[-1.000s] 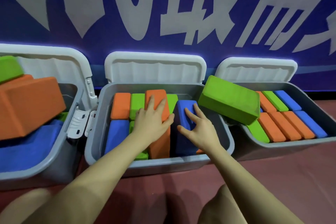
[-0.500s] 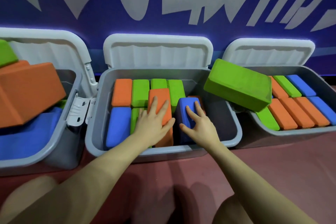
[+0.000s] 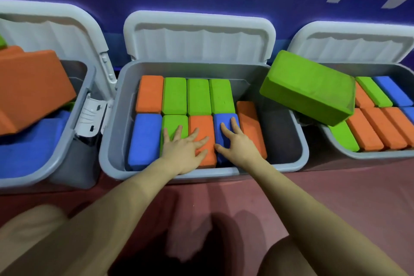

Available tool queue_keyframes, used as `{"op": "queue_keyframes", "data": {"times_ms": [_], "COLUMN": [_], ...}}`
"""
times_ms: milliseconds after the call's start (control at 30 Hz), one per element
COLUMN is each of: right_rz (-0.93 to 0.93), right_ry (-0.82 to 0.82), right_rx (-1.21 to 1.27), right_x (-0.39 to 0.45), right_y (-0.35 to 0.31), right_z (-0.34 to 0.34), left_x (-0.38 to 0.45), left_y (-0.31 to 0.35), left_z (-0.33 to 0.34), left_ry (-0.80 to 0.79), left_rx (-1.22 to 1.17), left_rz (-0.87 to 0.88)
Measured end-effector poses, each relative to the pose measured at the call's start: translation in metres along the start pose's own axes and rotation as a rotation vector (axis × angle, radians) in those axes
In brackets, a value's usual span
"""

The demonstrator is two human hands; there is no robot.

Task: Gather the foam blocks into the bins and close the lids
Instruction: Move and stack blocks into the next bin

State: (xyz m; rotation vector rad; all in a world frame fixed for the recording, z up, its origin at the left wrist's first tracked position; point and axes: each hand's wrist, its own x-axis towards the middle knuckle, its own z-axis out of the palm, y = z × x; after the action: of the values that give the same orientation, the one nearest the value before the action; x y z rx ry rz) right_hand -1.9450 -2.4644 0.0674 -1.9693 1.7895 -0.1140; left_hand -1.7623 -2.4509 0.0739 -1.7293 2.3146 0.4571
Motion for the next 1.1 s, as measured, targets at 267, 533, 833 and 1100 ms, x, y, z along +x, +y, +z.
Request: {"op": "queue_keyframes", "data": {"times_ms": [267,533,833,1100], "right_rz": [-0.003,-0.133,-0.130,-0.216], "right_ry": [0.173,0.092,0.100,0.334], "right_rx": [-0.259,-0.136,-0.167,-0.187], "right_x": [0.009,0.050,0.060,0.036], "right_y": [0.002,0.020,0.020,0.036], "right_z": [0.000,0.015,0.018,-0.036], "left_x": [0.017,0.075,0.082,0.078], "left_y": [-0.009,-0.008,-0.010,0.003], "left_z": [-0.018,-0.001,0.009,-0.031], "left_ry": [0.162,0.141,0.223,0.076], "left_rx": [0.093,-0.023,0.044,0.065], "left_rz": [0.060,-0.048,-0.076,-0.104]}}
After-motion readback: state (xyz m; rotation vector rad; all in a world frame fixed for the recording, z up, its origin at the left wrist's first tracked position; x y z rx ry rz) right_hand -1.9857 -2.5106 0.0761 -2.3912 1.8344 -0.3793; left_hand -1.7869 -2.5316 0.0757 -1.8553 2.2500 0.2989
